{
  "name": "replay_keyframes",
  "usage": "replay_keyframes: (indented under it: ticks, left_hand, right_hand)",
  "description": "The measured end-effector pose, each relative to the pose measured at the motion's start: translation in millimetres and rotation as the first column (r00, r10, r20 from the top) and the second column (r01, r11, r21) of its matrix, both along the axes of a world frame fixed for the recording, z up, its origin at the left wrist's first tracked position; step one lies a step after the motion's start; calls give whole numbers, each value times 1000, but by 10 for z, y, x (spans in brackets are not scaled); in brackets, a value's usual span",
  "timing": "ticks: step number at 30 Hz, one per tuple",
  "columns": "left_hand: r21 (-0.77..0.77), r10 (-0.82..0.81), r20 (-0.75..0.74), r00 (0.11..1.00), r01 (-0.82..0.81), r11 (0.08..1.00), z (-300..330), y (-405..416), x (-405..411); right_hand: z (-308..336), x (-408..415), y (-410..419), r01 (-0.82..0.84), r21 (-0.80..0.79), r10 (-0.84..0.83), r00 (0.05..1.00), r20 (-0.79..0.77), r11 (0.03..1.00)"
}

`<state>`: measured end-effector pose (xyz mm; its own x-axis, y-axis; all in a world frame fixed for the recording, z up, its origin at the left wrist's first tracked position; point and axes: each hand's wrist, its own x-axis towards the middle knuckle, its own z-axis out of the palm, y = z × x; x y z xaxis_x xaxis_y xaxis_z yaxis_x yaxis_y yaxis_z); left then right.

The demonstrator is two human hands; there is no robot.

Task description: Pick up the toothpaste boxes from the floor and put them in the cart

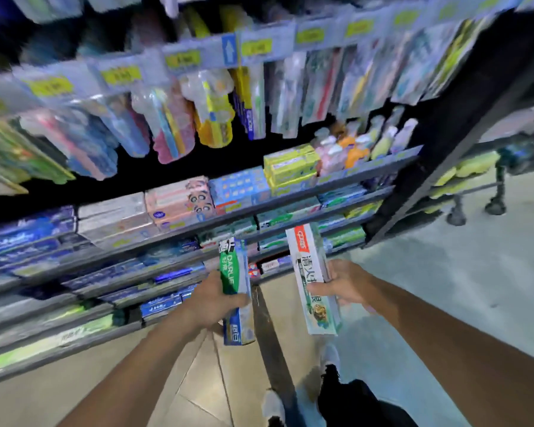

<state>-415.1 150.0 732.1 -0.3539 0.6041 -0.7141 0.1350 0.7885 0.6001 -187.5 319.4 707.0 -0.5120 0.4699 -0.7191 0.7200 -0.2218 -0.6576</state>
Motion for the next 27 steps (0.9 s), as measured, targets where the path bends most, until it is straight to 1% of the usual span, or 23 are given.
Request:
replay_keyframes:
  ticks: [2,6,8,11,14,18,20,23,27]
  left_hand:
    - [44,-72,-9,997,72,996,234,165,75]
    - [67,-243,-91,966,249,966,562,569,367]
    - [78,-285,-97,954,293,953,647,829,561]
    - [69,-368,-107,924,376,924,728,1290,1003]
    - [84,-453,-122,883,464,882,752,1844,1559]
    - [65,-538,-133,832,549,833,770,2607,2357]
    - [35,-591,-163,790,603,797,749,2950,2746]
    - [-2,-664,-221,714,681,733,754,3378,3320]
    - [37,-703,-196,684,721,691,818,3922,4059]
  right_hand:
    - [225,193,22,68,28,-67,997,-40,997]
    - [468,590,112,198,48,-192,976,-104,979]
    - [550,795,220,236,52,-228,966,-122,970]
    - [652,1213,444,289,62,-277,949,-152,955]
    - [727,1812,757,362,76,-344,921,-181,929]
    - [773,2782,1265,490,79,-468,861,-198,868]
    - [768,3272,1501,561,82,-541,820,-186,824]
    - [779,3972,1798,626,82,-611,777,-152,775]
    - [877,4832,2151,724,86,-711,689,-144,684]
